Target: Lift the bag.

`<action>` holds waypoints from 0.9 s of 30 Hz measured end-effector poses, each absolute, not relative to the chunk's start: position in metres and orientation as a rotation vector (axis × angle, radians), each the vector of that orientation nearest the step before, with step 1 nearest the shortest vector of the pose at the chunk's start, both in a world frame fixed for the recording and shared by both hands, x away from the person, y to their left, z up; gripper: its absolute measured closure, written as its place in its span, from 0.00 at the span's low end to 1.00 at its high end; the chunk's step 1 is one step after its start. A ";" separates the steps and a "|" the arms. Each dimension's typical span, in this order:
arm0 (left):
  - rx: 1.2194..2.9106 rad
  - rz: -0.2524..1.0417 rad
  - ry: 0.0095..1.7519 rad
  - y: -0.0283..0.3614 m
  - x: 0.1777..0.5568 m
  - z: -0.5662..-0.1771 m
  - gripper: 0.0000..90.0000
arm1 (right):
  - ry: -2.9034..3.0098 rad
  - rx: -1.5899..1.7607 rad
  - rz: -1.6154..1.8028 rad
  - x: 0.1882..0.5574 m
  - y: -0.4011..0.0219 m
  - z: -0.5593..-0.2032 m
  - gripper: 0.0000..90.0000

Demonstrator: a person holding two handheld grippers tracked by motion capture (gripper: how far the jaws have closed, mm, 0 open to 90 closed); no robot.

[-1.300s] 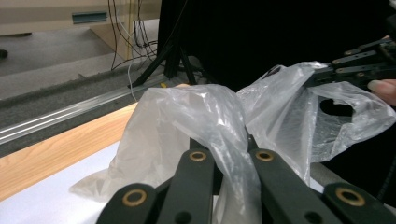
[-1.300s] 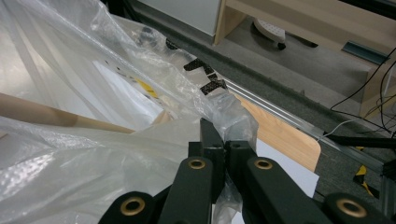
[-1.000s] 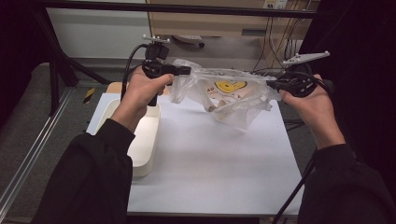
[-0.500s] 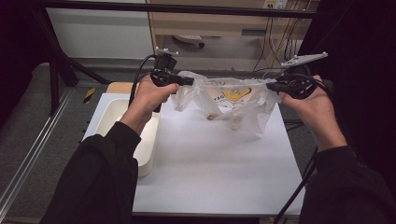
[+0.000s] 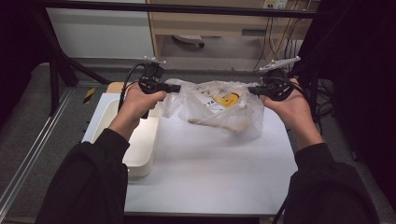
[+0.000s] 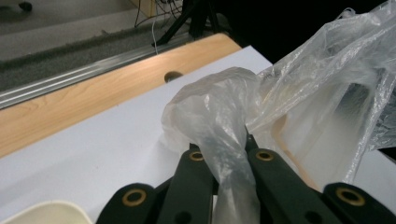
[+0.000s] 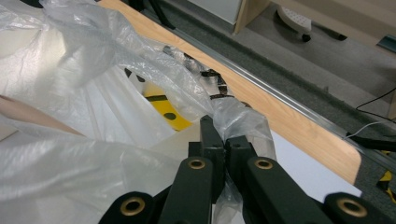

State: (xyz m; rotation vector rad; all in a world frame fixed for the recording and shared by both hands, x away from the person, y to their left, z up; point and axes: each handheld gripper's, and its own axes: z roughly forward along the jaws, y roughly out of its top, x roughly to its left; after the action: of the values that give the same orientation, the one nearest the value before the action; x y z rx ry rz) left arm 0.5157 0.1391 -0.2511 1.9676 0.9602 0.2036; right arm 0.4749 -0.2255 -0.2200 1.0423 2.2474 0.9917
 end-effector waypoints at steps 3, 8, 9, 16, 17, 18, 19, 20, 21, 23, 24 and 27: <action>1.968 0.194 0.974 0.144 0.514 -0.259 1.00 | 2.266 1.045 0.984 0.476 -0.221 -0.230 1.00; 1.966 0.175 0.984 0.152 0.509 -0.271 1.00 | 2.288 1.062 0.979 0.477 -0.219 -0.244 1.00; 1.969 0.177 0.982 0.153 0.508 -0.273 1.00 | 2.292 1.065 0.976 0.477 -0.219 -0.247 1.00; 1.989 0.152 0.970 0.154 0.497 -0.288 1.00 | 2.312 1.087 0.980 0.475 -0.219 -0.265 1.00; 1.993 0.146 0.969 0.155 0.494 -0.291 1.00 | 2.321 1.080 0.981 0.473 -0.220 -0.269 1.00; 1.996 0.137 0.962 0.154 0.492 -0.293 1.00 | 2.330 1.079 0.974 0.471 -0.220 -0.272 1.00; 1.996 0.131 0.958 0.154 0.489 -0.295 1.00 | 2.332 1.077 0.970 0.469 -0.221 -0.275 1.00; 1.992 0.127 0.958 0.153 0.485 -0.299 1.00 | 2.332 1.082 0.969 0.467 -0.222 -0.278 1.00; 1.994 0.125 0.956 0.152 0.481 -0.302 1.00 | 2.334 1.089 0.971 0.465 -0.224 -0.282 1.00; 2.013 0.128 0.947 0.147 0.475 -0.307 1.00 | 2.335 1.093 0.969 0.462 -0.227 -0.288 1.00; 2.018 0.135 0.949 0.145 0.472 -0.310 1.00 | 2.337 1.096 0.967 0.461 -0.229 -0.291 1.00; 2.036 0.152 0.942 0.139 0.461 -0.316 1.00 | 2.345 1.109 0.965 0.457 -0.232 -0.299 1.00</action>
State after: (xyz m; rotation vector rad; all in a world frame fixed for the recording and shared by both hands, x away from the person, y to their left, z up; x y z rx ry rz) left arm 0.4612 0.1392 -0.3162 2.0361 0.9423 0.1516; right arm 0.4573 -0.2324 -0.2991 1.1093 2.3448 0.9651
